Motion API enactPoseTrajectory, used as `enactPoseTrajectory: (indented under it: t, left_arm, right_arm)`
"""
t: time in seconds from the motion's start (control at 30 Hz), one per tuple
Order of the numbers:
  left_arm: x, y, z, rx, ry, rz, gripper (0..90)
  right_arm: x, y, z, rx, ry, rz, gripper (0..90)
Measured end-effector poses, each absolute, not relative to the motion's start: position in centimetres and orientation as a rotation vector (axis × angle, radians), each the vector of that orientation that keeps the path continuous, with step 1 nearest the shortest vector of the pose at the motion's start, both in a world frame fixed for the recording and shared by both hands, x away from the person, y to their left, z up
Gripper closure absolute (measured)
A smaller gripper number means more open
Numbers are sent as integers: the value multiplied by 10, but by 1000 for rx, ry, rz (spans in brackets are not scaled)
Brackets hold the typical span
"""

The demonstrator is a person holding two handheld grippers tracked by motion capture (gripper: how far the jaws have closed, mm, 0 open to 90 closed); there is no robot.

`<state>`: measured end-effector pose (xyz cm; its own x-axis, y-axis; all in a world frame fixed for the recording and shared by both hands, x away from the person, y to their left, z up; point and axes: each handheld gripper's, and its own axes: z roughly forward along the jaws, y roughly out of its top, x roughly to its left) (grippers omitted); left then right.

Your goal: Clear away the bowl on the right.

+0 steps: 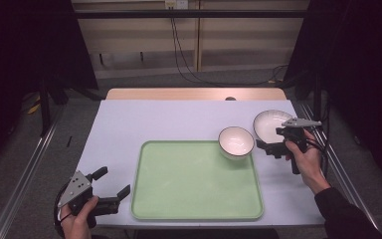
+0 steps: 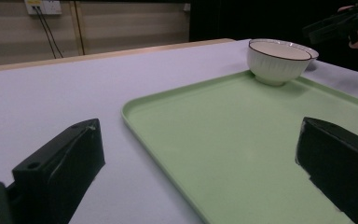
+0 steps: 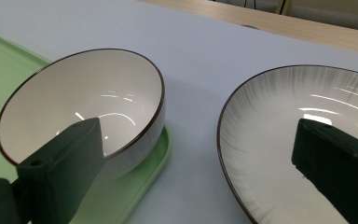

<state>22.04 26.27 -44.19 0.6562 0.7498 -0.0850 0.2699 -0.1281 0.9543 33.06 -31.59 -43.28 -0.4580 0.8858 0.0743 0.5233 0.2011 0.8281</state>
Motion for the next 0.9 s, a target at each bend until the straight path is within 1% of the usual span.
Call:
enactPoseTrajectory:
  t: [0.2, 0.5, 0.9]
  left_arm:
    - [220, 263, -442, 1694, 835, 508, 10]
    - [219, 263, -442, 1691, 842, 507, 10]
    - [219, 263, -442, 1690, 847, 502, 10]
  right_arm:
    - [318, -322, -429, 1323, 2043, 1184, 19]
    - [289, -328, -427, 1310, 1991, 1268, 19]
    - [250, -334, -435, 1280, 1938, 1349, 16]
